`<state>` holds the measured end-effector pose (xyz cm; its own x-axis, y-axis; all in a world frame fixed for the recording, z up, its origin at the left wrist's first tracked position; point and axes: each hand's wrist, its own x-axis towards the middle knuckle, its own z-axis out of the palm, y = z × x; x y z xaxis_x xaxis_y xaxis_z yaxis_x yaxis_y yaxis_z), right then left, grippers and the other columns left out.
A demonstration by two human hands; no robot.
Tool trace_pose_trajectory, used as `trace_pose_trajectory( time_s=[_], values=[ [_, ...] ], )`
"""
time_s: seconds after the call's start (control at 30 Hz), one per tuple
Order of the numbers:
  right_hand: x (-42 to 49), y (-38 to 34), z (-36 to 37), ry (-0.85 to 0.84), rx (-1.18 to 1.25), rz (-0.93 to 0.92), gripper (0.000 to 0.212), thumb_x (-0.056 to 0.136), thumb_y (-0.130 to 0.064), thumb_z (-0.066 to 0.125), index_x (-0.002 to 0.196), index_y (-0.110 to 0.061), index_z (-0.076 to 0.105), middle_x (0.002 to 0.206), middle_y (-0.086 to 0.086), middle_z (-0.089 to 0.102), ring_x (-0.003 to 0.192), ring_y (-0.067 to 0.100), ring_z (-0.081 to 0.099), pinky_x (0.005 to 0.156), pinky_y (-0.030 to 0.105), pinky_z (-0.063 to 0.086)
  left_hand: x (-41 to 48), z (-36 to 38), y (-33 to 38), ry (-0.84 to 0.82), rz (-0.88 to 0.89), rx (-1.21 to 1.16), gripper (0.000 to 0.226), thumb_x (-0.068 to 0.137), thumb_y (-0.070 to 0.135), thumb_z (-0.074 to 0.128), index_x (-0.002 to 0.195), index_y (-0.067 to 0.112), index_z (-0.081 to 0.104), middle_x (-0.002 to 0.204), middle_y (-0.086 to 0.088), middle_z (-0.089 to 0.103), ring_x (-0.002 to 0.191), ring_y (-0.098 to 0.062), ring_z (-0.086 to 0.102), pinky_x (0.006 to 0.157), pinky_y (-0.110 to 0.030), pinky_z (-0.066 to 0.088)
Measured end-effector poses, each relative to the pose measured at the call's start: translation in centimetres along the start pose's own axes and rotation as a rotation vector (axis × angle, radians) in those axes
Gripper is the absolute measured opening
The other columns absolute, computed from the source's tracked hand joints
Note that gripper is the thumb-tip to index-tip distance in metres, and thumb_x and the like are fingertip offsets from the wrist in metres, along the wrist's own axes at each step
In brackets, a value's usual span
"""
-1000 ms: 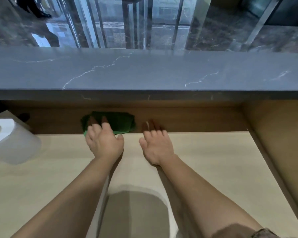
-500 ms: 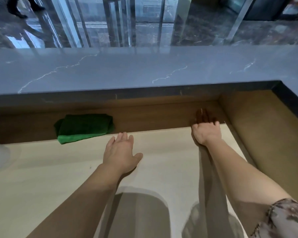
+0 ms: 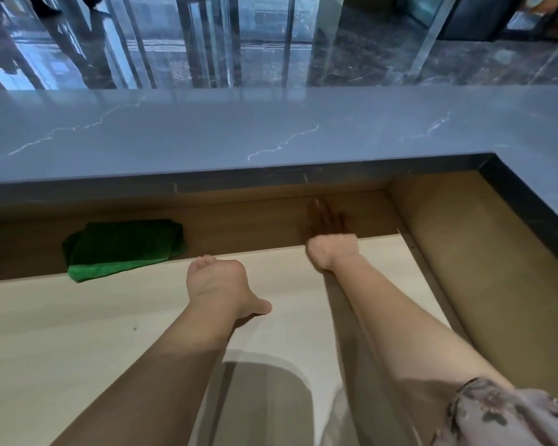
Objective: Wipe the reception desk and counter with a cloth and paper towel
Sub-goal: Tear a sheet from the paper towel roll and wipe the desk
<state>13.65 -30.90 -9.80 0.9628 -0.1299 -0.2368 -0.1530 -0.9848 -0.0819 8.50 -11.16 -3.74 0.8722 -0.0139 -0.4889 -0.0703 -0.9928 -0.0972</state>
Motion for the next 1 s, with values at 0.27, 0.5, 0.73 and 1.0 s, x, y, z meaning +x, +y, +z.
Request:
trace_pose_trajectory(
  time_s=[0.27,0.5,0.73,1.0],
  values=[
    [2.8,9.4,-0.2,0.06,0.096,0.39,0.082,0.091,-0.037,0.047,0.155,-0.011,0.002,0.162,0.003,-0.006,0.149,0.019,-0.003,0.109,0.029,-0.013,0.4,0.9,-0.2,0.027,-0.009,-0.034,0.096,0.059,0.084,0.056,0.126,0.016,0.06,0.155,-0.015,0.03,0.144,-0.028,0.024,0.114,-0.035,0.025],
    [-3.0,9.4,-1.4,-0.016,-0.11,0.285,0.051,0.103,-0.027,0.014,0.143,-0.008,0.039,0.148,0.012,0.039,0.138,0.03,0.03,0.114,0.04,0.018,-1.2,2.3,-0.3,0.144,-0.013,-0.036,0.089,0.068,0.084,0.05,0.125,0.016,0.061,0.152,-0.005,0.036,0.142,-0.019,0.028,0.118,-0.04,0.016],
    [-9.0,10.3,0.9,0.078,0.126,0.332,0.062,0.103,-0.039,0.013,0.154,-0.008,-0.003,0.162,0.006,0.006,0.146,0.023,0.017,0.117,0.038,0.011,-5.3,3.0,2.2,0.244,0.098,-0.049,0.051,0.079,0.065,0.056,0.106,0.022,0.066,0.129,0.001,0.055,0.127,-0.016,0.044,0.117,-0.036,0.016],
    [-17.7,10.8,2.5,0.075,0.138,0.373,0.063,0.103,-0.039,0.016,0.154,-0.007,-0.003,0.162,0.005,0.006,0.146,0.021,0.017,0.116,0.037,0.014,-11.0,4.8,3.6,0.15,0.195,-0.065,0.047,0.077,0.06,0.061,0.103,0.02,0.06,0.118,0.001,0.055,0.117,-0.016,0.049,0.117,-0.034,0.016]
  ],
)
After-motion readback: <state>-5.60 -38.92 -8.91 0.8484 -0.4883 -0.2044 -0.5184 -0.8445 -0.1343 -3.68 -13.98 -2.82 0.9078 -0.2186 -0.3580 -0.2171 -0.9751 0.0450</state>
